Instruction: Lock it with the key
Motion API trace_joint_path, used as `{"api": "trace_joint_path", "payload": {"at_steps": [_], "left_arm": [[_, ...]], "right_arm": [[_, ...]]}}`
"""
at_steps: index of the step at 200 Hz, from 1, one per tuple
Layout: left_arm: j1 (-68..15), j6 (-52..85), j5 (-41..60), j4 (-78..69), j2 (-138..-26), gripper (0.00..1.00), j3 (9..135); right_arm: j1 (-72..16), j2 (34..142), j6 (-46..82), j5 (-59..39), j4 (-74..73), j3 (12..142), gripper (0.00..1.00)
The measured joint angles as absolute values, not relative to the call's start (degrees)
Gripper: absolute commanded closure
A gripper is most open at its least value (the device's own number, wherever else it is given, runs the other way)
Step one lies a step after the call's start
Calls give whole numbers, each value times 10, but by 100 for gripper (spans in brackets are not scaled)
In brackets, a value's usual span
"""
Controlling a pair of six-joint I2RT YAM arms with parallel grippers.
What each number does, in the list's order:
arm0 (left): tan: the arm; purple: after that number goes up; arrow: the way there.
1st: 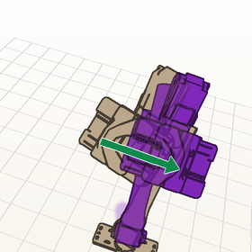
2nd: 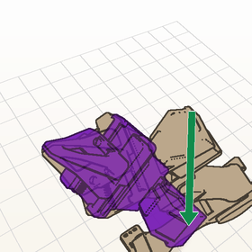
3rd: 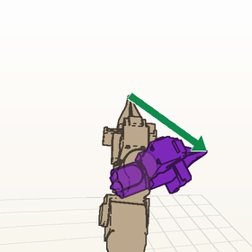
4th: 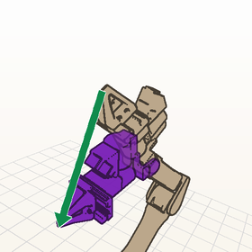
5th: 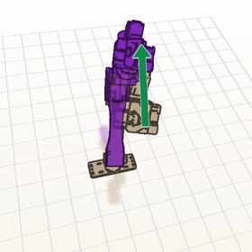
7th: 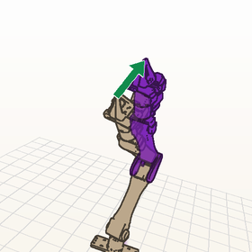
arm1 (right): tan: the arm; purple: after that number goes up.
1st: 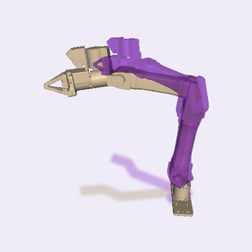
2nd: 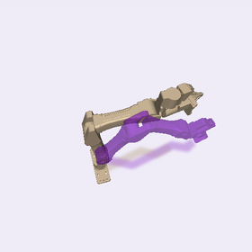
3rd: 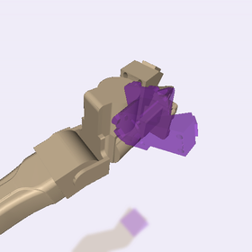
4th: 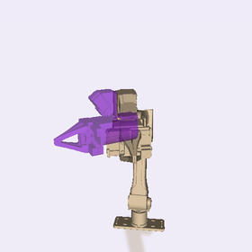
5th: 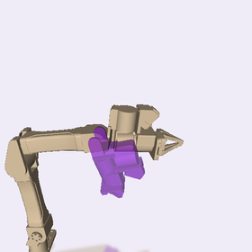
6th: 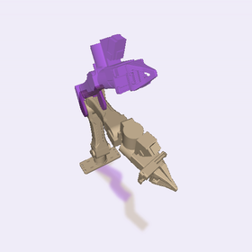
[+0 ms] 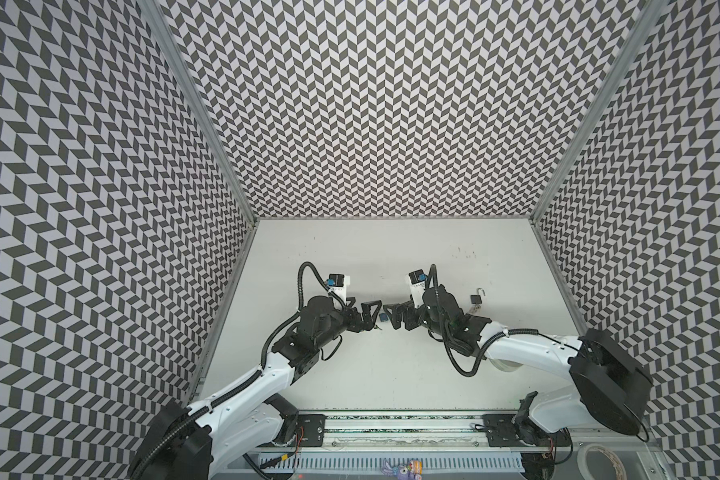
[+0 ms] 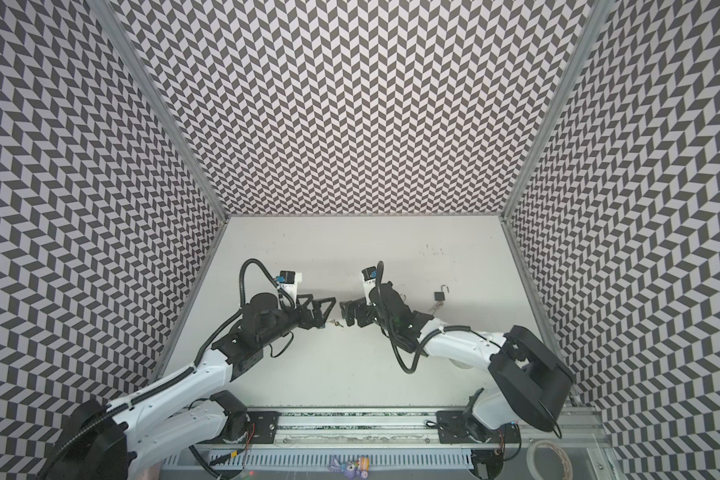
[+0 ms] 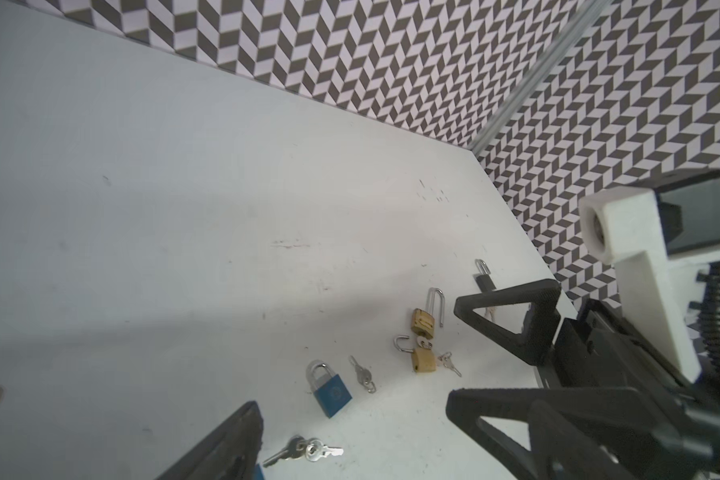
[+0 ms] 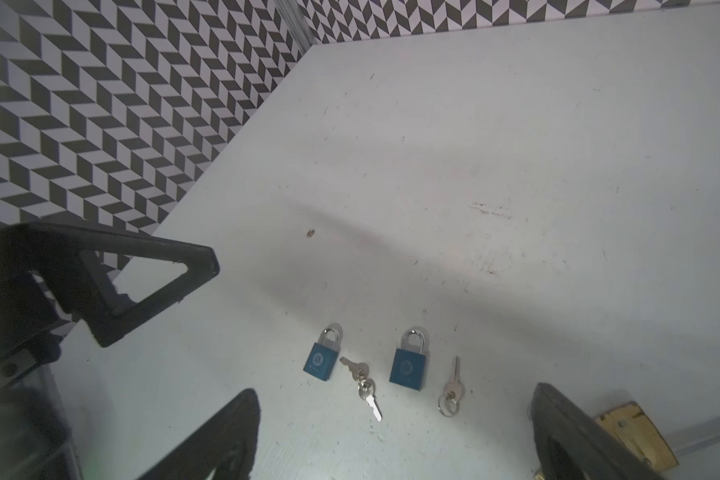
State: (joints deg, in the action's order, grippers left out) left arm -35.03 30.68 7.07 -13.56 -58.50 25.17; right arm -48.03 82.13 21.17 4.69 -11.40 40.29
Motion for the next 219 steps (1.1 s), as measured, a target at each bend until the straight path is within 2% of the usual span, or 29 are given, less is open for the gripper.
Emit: {"api": "trace_joint_path", "payload": {"at_steps": [9, 36, 76, 104, 152, 197, 219], "left_arm": [[-358, 310, 71, -151, -599, 0, 251], [-364, 309, 81, -189, -637, 0, 252], [-364, 303, 134, -235, -680, 0, 252], [-362, 304, 153, -246, -694, 0, 253], [-324, 310, 177, -255, -680, 0, 253], [-285, 309, 200, -255, -663, 0, 249], [-276, 309, 207, -255, -658, 0, 246]], "right_arm": [[-475, 812, 205, 47, -98, 390, 2], [-425, 803, 183, 24, -38, 372, 19], [-350, 835, 150, -71, 30, 407, 46], [-344, 867, 132, -124, 50, 437, 57], [-344, 925, 105, -131, 84, 492, 55], [-344, 966, 90, -107, 113, 516, 45], [-344, 979, 86, -94, 121, 526, 44]]}}
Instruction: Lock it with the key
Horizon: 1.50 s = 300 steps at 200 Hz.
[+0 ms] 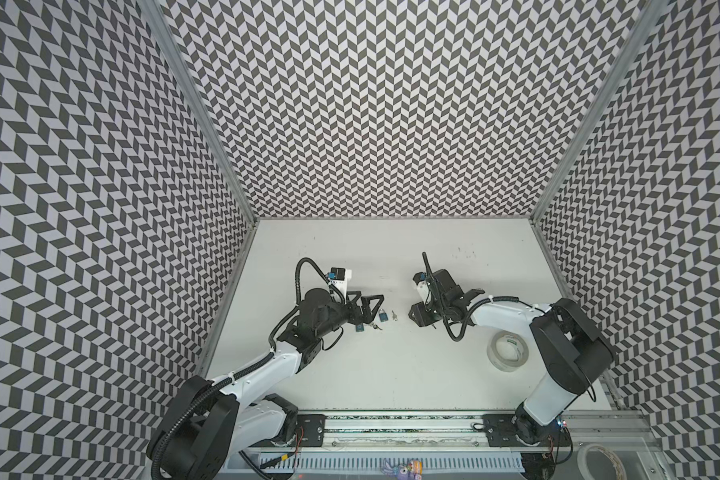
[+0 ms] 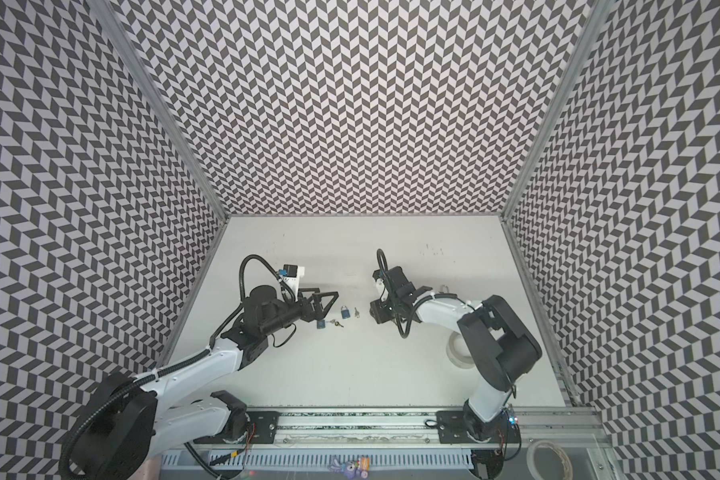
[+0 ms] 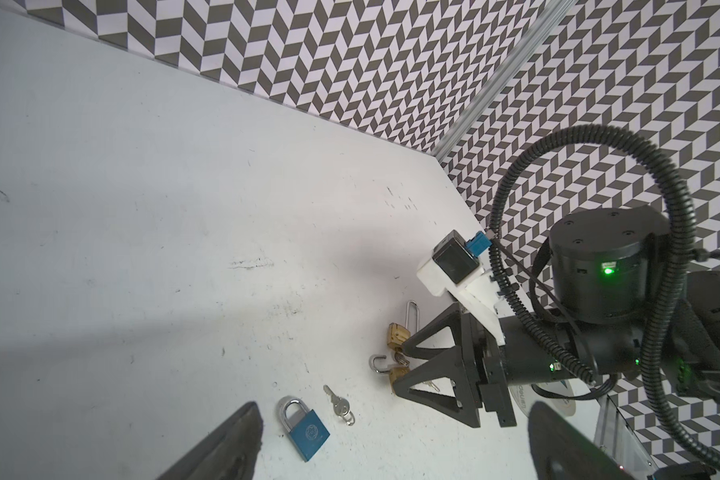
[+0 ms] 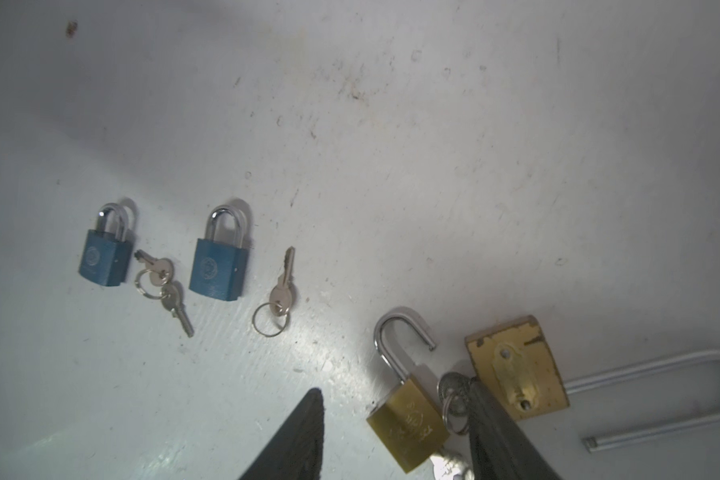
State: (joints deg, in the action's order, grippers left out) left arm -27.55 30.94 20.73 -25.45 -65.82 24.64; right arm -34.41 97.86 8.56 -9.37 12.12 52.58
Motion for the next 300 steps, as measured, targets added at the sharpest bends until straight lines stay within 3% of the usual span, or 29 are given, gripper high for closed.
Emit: {"api": "trace_joint_path", "payload": {"at_steps": [114, 146, 262, 300], "left_arm": [[-262, 309, 224, -252, -649, 1, 229], [-260, 309, 225, -252, -649, 1, 229], [-247, 312, 229, -249, -643, 1, 222], [-244, 312, 229, -249, -643, 2, 222]], "right_arm": [[-371, 996, 77, -70, 145, 536, 51], [-380, 996, 74, -50, 149, 536, 59], [-412, 994, 64, 4, 166, 536, 58], [-415, 992, 64, 11, 172, 536, 63]]}}
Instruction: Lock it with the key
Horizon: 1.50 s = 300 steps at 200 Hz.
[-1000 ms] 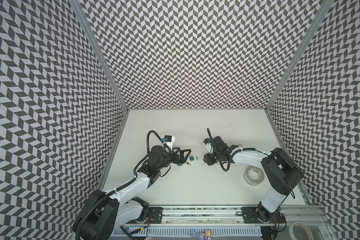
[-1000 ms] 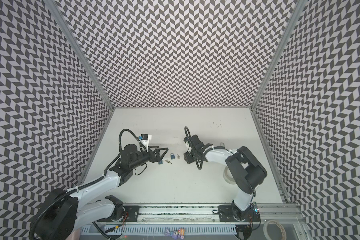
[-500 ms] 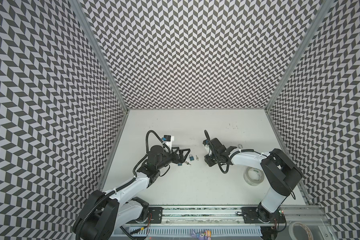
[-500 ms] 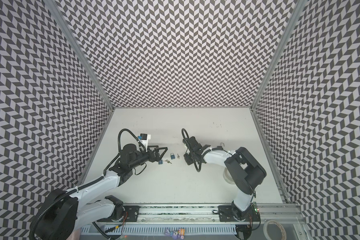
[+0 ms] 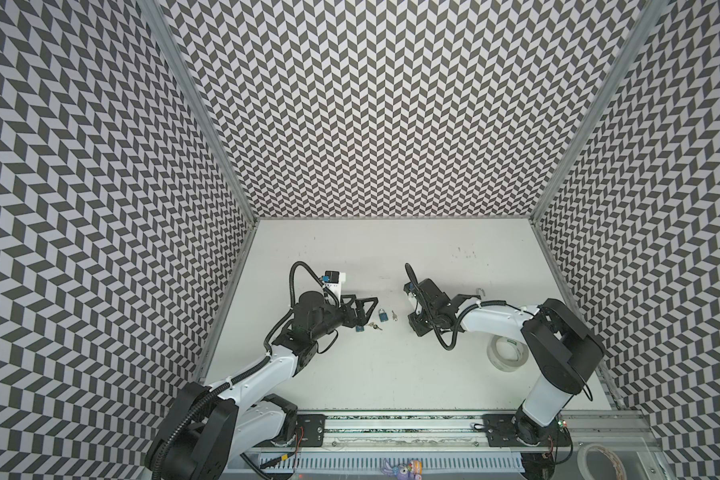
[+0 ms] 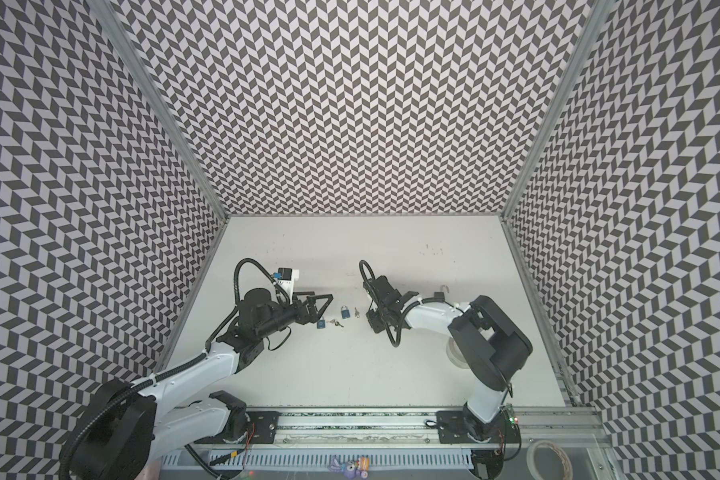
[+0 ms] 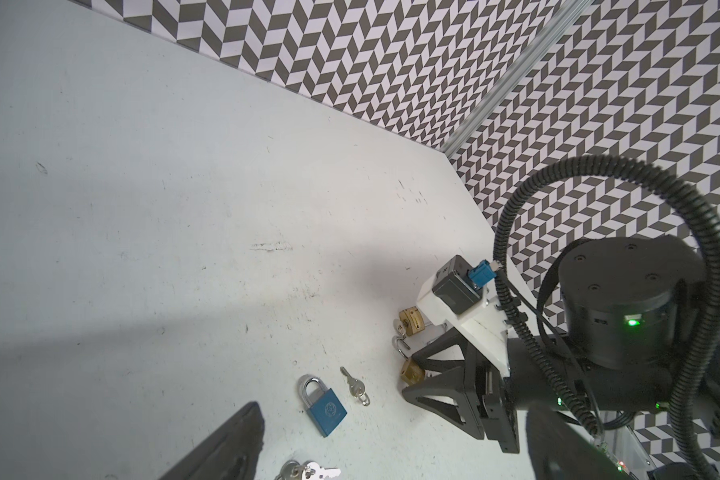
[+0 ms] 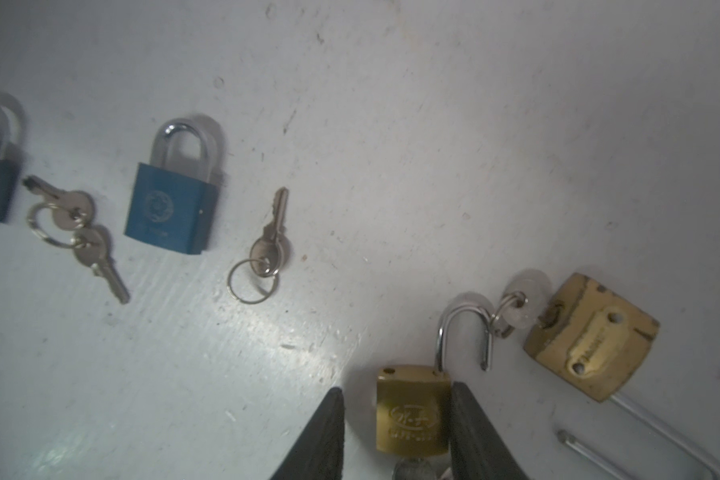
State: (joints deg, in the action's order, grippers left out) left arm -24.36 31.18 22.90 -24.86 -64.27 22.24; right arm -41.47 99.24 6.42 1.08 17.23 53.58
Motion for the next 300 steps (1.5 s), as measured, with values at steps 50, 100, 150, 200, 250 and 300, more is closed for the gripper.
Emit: {"api": "trace_joint_path", "payload": {"at_steps": [50, 100, 150, 200, 250, 300], "left_arm": [[-238, 312, 231, -248, -643, 3, 222], [-223, 312, 233, -240, -638, 3, 222], [-204, 311, 236, -216, -620, 3, 226], [-186, 304, 248, -166, -582, 1, 286], [-176, 279, 275, -135, -565, 0, 381], [-176, 204, 332, -114, -548, 6, 434]], "right_arm": [[-415, 992, 66, 24, 177, 536, 70], [-415, 989, 68, 31, 182, 536, 79], [-415, 947, 70, 32, 192, 533, 93], [-415, 781, 67, 20, 135, 497, 92], [-415, 693, 27, -33, 88, 486, 100], [-415, 649, -36, -137, 90, 494, 100]]}}
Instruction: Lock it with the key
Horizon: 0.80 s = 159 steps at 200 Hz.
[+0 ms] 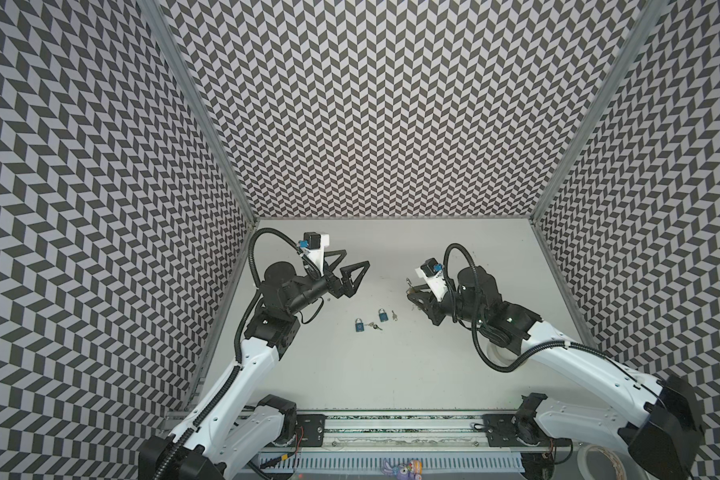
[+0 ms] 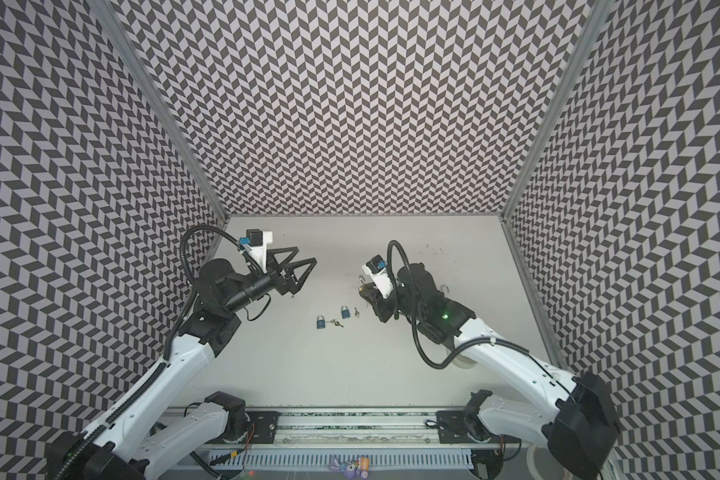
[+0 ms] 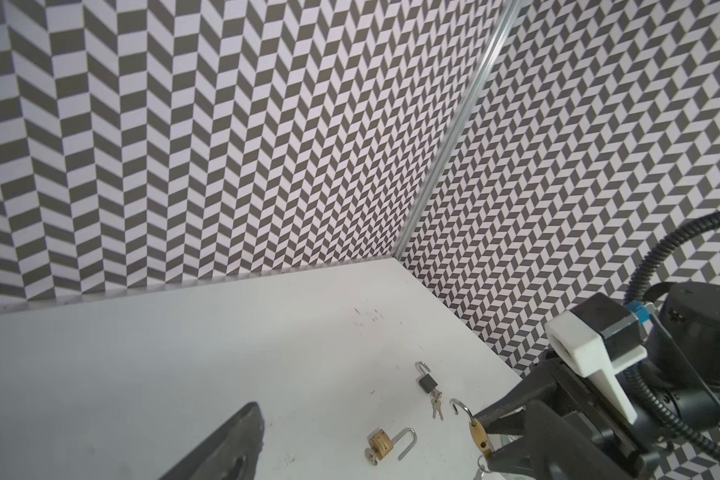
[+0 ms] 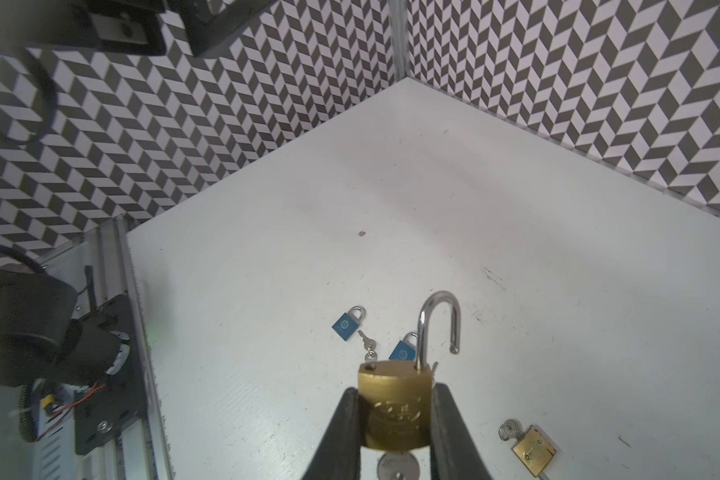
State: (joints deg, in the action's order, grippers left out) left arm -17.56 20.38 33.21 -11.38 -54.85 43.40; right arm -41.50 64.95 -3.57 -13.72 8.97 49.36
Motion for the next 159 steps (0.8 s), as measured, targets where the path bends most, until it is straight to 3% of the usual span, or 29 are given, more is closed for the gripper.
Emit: {"api": "trace_joint_path", "payload": {"at_steps": [30, 108, 159], "left_arm": [[-175, 147, 395, -88, -548, 9, 476], [-177, 83, 579, -68, -548, 4, 511], [-222, 58, 664, -66, -558, 4, 515]], "right_arm": [[-409, 615, -58, -190, 94, 499, 100], [-361, 618, -101, -524, 122, 586, 100], [-361, 647, -118, -620, 149, 620, 100]]}}
